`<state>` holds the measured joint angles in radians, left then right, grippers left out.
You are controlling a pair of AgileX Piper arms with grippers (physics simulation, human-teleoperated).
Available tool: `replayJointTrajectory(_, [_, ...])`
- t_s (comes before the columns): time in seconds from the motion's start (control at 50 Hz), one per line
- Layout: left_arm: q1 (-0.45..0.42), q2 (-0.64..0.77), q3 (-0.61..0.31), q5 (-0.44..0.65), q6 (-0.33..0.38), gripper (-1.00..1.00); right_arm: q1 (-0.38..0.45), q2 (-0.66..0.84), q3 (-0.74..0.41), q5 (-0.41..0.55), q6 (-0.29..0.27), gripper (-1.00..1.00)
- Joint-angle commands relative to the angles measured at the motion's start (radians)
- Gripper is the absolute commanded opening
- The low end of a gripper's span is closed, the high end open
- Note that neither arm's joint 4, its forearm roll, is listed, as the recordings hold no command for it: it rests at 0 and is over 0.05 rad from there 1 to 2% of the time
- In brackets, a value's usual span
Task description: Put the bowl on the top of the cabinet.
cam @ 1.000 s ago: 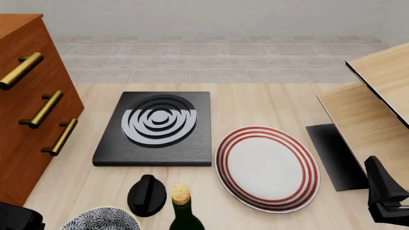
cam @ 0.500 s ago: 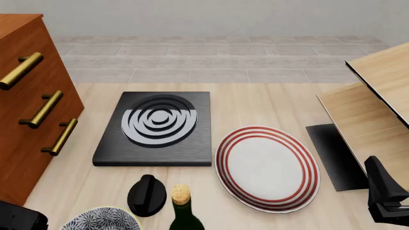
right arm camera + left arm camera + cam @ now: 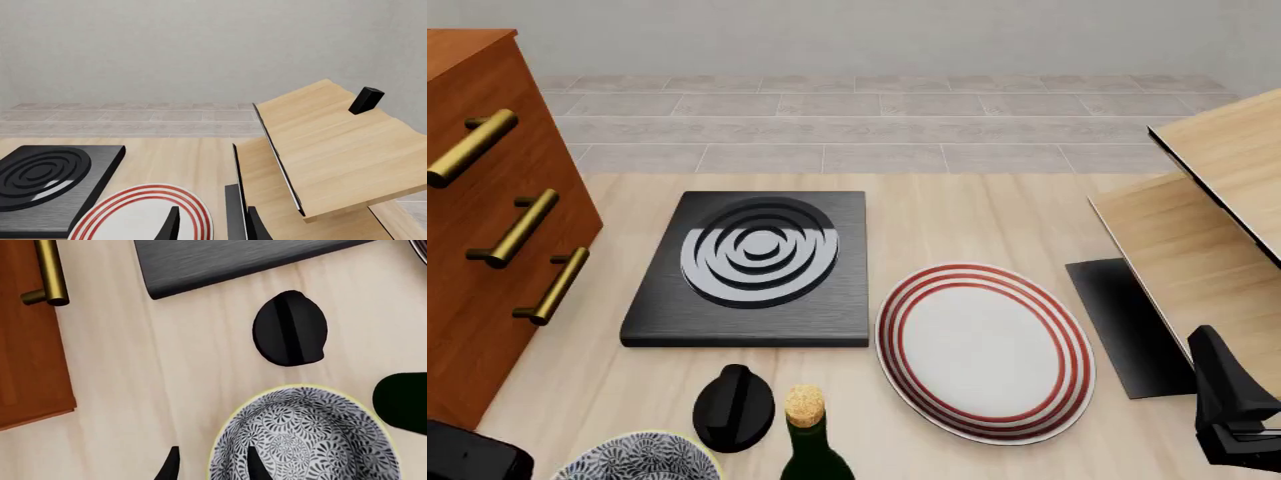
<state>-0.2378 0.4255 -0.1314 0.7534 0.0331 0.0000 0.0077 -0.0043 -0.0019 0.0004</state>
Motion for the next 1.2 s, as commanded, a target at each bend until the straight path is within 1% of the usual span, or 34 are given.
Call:
replayJointTrajectory(0.02, [-0.009,0.004,0.009,-0.008,0.001,1.0,0.0,0.0,0.0,0.0,0.0,1.0])
replayJointTrajectory(0.08, [-0.006,-0.005,0.008,-0.008,0.009,1.0,0.0,0.0,0.0,0.0,0.0,1.0])
replayJointTrajectory(0.1, [-0.009,-0.03,-0.004,0.009,0.012,1.0,0.0,0.0,0.0,0.0,0.0,1.0])
replayJointTrajectory(0.12, [0.001,-0.056,-0.025,0.023,0.03,-1.0,0.0,0.0,0.0,0.0,0.0,1.0])
replayJointTrajectory(0.16, [0.018,-0.051,-0.043,0.017,0.035,-1.0,0.0,0.0,0.0,0.0,0.0,1.0])
replayJointTrajectory(0.18, [0.033,-0.04,-0.062,0.004,0.026,-1.0,0.0,0.0,0.0,0.0,0.0,1.0])
replayJointTrajectory(0.24, [0.036,-0.07,-0.077,0.019,0.039,-1.0,0.0,0.0,0.0,0.0,0.0,1.0])
replayJointTrajectory(0.28, [0.038,-0.052,-0.081,0.01,0.028,-1.0,0.0,0.0,0.0,0.0,0.0,1.0])
replayJointTrajectory(0.32, [0.043,-0.069,-0.095,0.016,0.039,-1.0,0.0,0.0,0.0,0.0,0.0,1.0])
replayJointTrajectory(0.36, [0.028,-0.105,-0.106,0.037,0.045,-1.0,0.0,0.0,0.0,0.0,0.0,1.0])
replayJointTrajectory(0.38, [0.038,-0.1,-0.106,0.037,0.042,-1.0,0.0,0.0,0.0,0.0,0.0,1.0])
replayJointTrajectory(0.42, [0.042,-0.134,-0.111,0.057,0.052,-1.0,0.0,0.0,0.0,0.0,0.0,1.0])
replayJointTrajectory(0.44, [0.045,-0.13,-0.111,0.056,0.039,-1.0,0.0,0.0,0.0,0.0,0.0,1.0])
replayJointTrajectory(0.46, [0.046,-0.137,-0.117,0.059,0.045,-1.0,0.0,0.0,0.0,0.0,0.0,1.0])
replayJointTrajectory(0.48, [0.046,-0.155,-0.13,0.069,0.053,-1.0,0.0,0.0,0.0,0.0,0.0,1.0])
replayJointTrajectory(0.5, [0.048,-0.149,-0.137,0.069,0.045,-1.0,0.0,0.0,0.0,0.0,0.0,1.0])
replayJointTrajectory(0.54, [0.049,-0.16,-0.179,0.079,0.053,-1.0,0.0,0.0,0.0,0.0,0.0,1.0])
replayJointTrajectory(0.56, [0.065,-0.136,-0.19,0.065,0.036,-1.0,0.0,0.0,0.0,0.0,0.0,1.0])
replayJointTrajectory(0.58, [0.063,-0.142,-0.211,0.066,0.041,-1.0,0.0,0.0,0.0,0.0,0.0,1.0])
replayJointTrajectory(0.6, [0.077,-0.126,-0.222,0.058,0.031,-1.0,0.0,0.0,0.0,0.0,0.0,1.0])
replayJointTrajectory(0.68, [0.064,-0.15,-0.235,0.084,0.036,-1.0,0.0,0.0,0.0,0.0,0.0,1.0])
replayJointTrajectory(0.72, [0.066,-0.138,-0.256,0.083,0.025,-1.0,0.0,0.0,0.0,0.0,0.0,1.0])
replayJointTrajectory(0.82, [0.069,-0.14,-0.267,0.084,0.027,-1.0,0.0,0.0,0.0,0.0,0.0,1.0])
replayJointTrajectory(0.9, [0.07,-0.131,-0.305,0.087,0.023,-1.0,0.0,0.0,0.0,0.0,0.0,1.0])
replayJointTrajectory(0.96, [0.078,-0.119,-0.332,0.081,0.018,-1.0,0.0,0.0,0.0,0.0,0.0,1.0])
replayJointTrajectory(1.04, [0.081,-0.123,-0.34,0.083,0.02,-1.0,0.0,0.0,0.0,0.0,0.0,1.0])
replayJointTrajectory(1.12, [0.097,-0.098,-0.387,0.066,0.008,-1.0,0.0,0.0,0.0,0.0,0.0,1.0])
replayJointTrajectory(1.2, [0.108,-0.09,-0.411,0.06,0.0,-1.0,0.0,0.0,0.0,0.0,0.0,1.0])
